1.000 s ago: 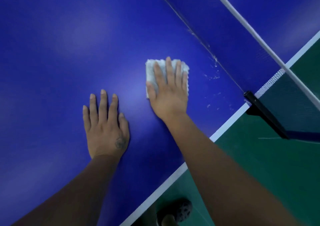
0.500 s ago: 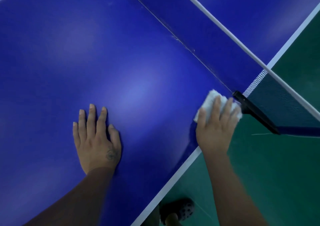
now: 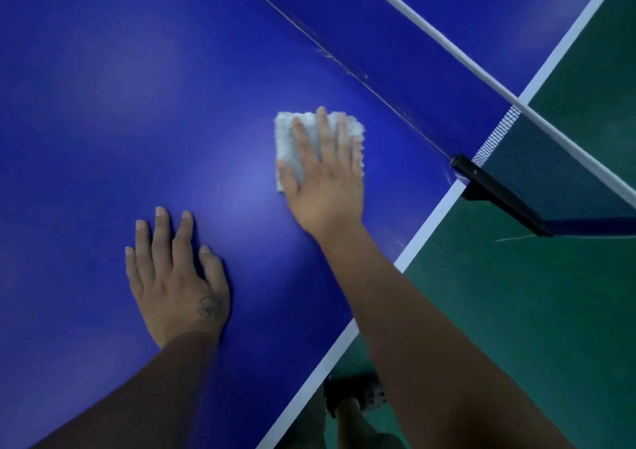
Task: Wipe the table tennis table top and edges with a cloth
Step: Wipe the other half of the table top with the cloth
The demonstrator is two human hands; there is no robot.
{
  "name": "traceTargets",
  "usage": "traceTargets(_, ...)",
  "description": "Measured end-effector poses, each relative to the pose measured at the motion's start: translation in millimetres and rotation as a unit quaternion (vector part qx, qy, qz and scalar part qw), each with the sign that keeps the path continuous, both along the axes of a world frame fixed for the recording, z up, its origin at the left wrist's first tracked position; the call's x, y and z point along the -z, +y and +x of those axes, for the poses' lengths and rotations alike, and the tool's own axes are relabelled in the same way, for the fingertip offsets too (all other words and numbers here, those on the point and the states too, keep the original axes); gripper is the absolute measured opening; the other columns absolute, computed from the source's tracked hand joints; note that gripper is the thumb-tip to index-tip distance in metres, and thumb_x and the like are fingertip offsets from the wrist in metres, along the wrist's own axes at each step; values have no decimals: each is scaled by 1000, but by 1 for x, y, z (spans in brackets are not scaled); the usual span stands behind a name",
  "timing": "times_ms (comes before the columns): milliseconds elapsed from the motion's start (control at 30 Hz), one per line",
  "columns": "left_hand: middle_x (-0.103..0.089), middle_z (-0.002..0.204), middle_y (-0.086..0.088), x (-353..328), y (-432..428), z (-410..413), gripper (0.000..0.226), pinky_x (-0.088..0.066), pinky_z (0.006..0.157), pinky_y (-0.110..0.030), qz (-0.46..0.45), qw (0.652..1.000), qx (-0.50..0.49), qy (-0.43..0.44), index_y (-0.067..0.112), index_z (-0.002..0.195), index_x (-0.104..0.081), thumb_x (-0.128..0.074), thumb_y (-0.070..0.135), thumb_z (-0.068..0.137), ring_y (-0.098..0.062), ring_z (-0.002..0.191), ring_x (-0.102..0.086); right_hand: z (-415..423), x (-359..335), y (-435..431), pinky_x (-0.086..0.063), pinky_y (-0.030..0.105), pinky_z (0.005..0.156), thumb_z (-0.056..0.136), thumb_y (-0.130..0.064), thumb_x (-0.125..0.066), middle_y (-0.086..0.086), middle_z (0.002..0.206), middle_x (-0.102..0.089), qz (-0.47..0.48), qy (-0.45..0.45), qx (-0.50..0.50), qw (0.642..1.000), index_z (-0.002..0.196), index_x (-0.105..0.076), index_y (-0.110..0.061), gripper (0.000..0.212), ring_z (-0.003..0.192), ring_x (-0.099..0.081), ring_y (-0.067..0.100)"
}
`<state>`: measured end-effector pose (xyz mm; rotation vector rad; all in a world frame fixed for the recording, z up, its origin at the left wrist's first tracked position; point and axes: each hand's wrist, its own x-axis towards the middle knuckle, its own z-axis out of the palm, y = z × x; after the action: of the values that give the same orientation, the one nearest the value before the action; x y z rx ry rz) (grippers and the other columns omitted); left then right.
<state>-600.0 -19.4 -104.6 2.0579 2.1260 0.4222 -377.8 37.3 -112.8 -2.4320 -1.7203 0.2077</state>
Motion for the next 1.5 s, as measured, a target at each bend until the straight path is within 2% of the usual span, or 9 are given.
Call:
traceTargets(167, -32, 175, -4, 0, 0, 0, 55, -9, 135, -49, -2, 1000, 2, -6, 16, 161, -47, -42, 31, 109, -25, 166, -16, 86, -5, -79, -11, 60, 131, 113, -53, -28, 18, 178, -11, -37, -43, 168, 984, 171, -23, -22, 66, 165, -8, 41)
traceTargets(333, -30, 176, -4, 1, -1, 0, 55, -8, 135, -50, -6, 1000, -1, -5, 17, 161, -46, -42, 31, 109, -24, 167, -14, 57, -9, -127, -7, 62, 132, 115, -45, -36, 19, 179, -1, -37, 17, 239, 970, 172, -19, -17, 66, 164, 2, 45)
traceTargets(467, -32, 175, -4, 2, -1, 0, 54, -9, 135, -50, 3, 1000, 2, -4, 17, 160, -48, -43, 31, 108, -25, 166, -16, 1, -8, -105, -8, 63, 131, 113, -47, -30, 17, 179, -9, -43, -21, 108, 993, 171, -24, -21, 64, 165, -1, 43)
traceTargets(600, -33, 175, -5, 2, -2, 0, 53, -11, 135, -51, 9, 1000, 3, 0, 16, 160, -49, -43, 31, 109, -27, 166, -18, -50, -6, -106, -11, 62, 131, 112, -53, -35, 10, 179, -14, -10, 25, -45, 999, 170, -29, -26, 64, 166, -2, 35)
traceTargets(733, -33, 175, -5, 2, -1, 0, 53, -11, 135, -50, 12, 1000, 1, 1, 17, 160, -48, -44, 31, 109, -27, 166, -18, -23, -4, -153, -15, 64, 130, 113, -52, -34, 10, 180, -12, -41, -3, -108, 993, 171, -24, -26, 64, 167, -4, 33)
traceTargets(833, -32, 175, -5, 3, -1, -1, 53, -9, 135, -49, 12, 1000, 0, 2, 17, 160, -48, -43, 31, 109, -26, 166, -17, 38, -6, -163, -15, 64, 130, 113, -47, -35, 16, 178, -14, -61, -57, -6, 996, 171, -24, -22, 64, 165, -9, 39)
traceTargets(1000, -32, 175, -4, 2, -2, -1, 52, -8, 135, -47, 13, 1000, 2, 4, 18, 160, -47, -44, 32, 109, -25, 166, -17, 75, -12, -147, -9, 63, 131, 115, -48, -24, 18, 179, 3, -86, -6, 158, 984, 173, -10, -20, 66, 165, 6, 43)
traceTargets(1233, -32, 175, -3, 1, -2, -1, 54, -8, 135, -46, 5, 1000, 0, -2, 20, 160, -47, -43, 34, 109, -25, 165, -18, 2, -9, -202, -13, 64, 130, 114, -51, -25, 8, 180, -6, -79, -16, -159, 984, 172, -16, -28, 63, 167, 1, 34)
traceTargets(1500, -28, 177, -5, -4, -10, 0, 54, -7, 136, -46, -14, 1000, 11, -3, 16, 164, -43, -38, 33, 112, -26, 166, -15, 33, -16, -186, -7, 58, 134, 113, -46, -31, 6, 181, 4, -71, 86, 90, 990, 172, -15, -29, 63, 165, 15, 34)
